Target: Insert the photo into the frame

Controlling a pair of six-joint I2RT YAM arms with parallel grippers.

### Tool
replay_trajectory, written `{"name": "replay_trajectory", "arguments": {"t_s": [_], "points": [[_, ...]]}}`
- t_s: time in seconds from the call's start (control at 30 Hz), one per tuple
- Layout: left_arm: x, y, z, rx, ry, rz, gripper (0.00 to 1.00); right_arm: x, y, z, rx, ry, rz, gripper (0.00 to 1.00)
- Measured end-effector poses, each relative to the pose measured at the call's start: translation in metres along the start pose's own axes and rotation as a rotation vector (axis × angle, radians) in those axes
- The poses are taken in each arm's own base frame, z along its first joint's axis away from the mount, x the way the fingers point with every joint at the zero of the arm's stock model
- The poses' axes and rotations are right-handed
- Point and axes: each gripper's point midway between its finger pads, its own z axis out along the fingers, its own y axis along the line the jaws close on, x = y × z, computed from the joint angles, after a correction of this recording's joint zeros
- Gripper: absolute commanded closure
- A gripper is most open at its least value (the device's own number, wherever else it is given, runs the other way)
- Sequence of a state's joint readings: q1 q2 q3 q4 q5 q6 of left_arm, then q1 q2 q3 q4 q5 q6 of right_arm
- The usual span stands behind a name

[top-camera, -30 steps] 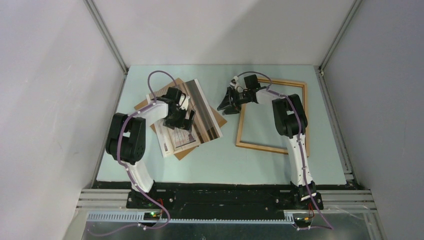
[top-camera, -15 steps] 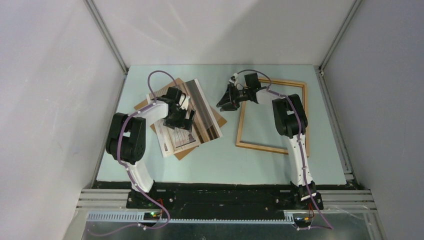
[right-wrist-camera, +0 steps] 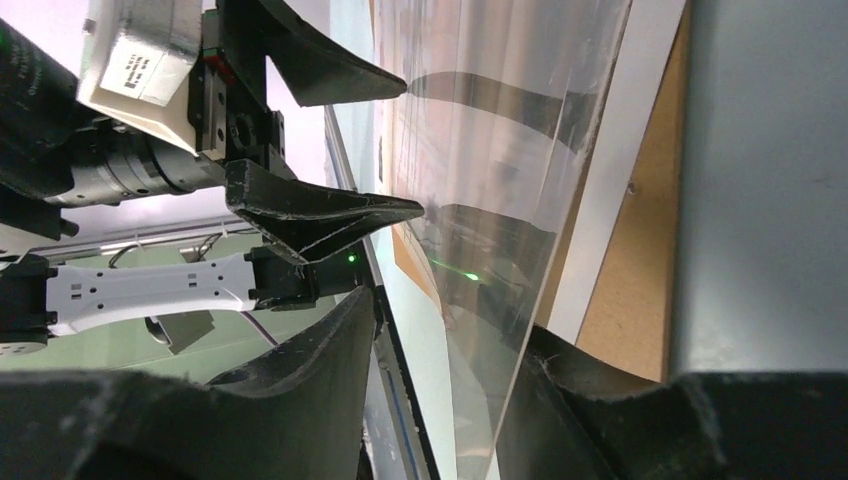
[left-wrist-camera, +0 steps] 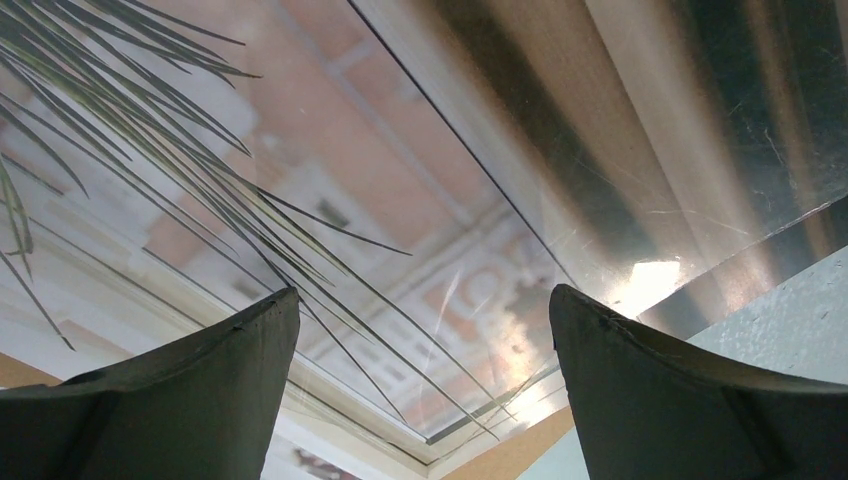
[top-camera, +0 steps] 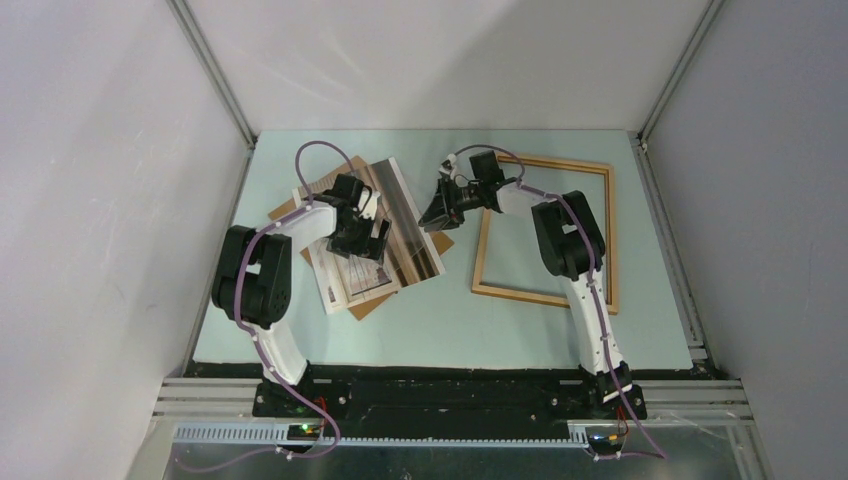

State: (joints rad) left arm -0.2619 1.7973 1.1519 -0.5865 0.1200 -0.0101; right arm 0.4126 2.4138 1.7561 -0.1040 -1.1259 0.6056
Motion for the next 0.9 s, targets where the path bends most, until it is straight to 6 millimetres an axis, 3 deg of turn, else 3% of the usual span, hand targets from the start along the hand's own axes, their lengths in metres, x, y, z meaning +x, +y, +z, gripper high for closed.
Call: {"name": "replay_trajectory", "arguments": {"t_s": [0.13,0.4,0.53,0.63,0.73,0.9], "points": [[0.0,-0.001,0.0,0.002,-0.001,0.0,0.0,0.008,0.0,0.01,0.021,0.018,0.002,0.64],[-0.002,-0.003,0.0,0.014,-0.007,0.002,0.0,0.007,-0.01,0.011,0.081,0.006,-0.003,1.0],[-0.004,-0.006,-0.004,0.032,-0.018,0.004,0.0,0.006,-0.014,0.004,0.117,-0.014,0.004,1.0],[-0.006,-0.01,-0.012,0.054,-0.04,0.004,0.0,0.008,-0.005,-0.009,0.132,-0.039,-0.001,1.0],[-0.014,-0.011,-0.03,0.073,-0.093,0.009,0.0,0.007,0.012,-0.029,0.133,-0.079,-0.027,1.0],[-0.036,-0.003,-0.075,0.087,-0.243,0.0,0.0,-0.002,0.049,-0.065,0.121,-0.165,-0.123,1.0]]}}
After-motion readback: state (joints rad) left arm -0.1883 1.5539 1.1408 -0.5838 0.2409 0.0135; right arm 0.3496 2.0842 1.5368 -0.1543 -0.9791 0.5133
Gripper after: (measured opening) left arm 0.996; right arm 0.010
